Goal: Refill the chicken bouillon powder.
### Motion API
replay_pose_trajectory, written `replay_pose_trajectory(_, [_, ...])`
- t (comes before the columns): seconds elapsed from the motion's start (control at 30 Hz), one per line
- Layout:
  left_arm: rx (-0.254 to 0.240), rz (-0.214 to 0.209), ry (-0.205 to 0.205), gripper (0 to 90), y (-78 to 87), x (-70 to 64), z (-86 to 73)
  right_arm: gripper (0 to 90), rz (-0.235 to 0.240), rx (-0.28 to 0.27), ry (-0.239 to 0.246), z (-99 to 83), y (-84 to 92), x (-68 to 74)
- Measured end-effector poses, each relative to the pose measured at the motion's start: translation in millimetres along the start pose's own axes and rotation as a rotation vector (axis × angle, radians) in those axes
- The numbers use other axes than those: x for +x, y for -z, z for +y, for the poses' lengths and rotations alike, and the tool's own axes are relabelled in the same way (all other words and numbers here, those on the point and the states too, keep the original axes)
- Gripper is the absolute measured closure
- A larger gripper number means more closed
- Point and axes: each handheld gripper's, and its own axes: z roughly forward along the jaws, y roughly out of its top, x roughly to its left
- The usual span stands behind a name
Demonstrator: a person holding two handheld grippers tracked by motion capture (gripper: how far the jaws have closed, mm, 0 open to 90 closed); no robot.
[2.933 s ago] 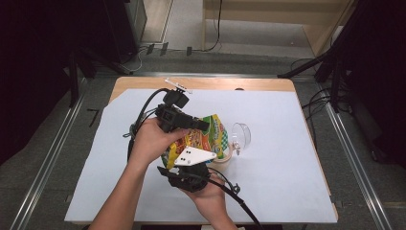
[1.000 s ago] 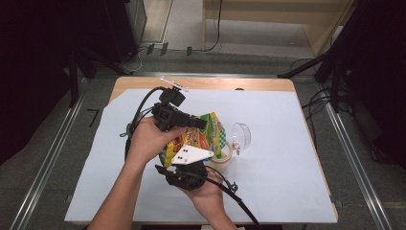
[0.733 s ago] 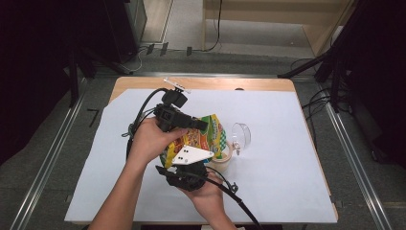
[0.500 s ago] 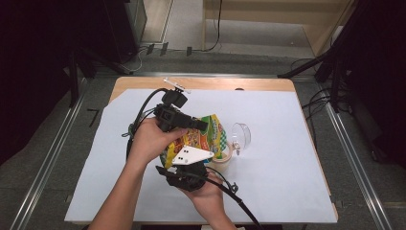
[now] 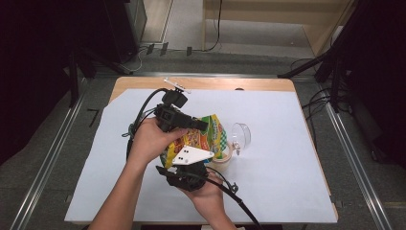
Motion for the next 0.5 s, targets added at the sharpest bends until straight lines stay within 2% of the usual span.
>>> replay_pose_trajectory(0.5, [0.0, -0.004, 0.0, 78.1, -0.5, -0.2, 0.1, 70.3, -0.006, -0.005, -0.004, -1.1, 0.2, 0.5])
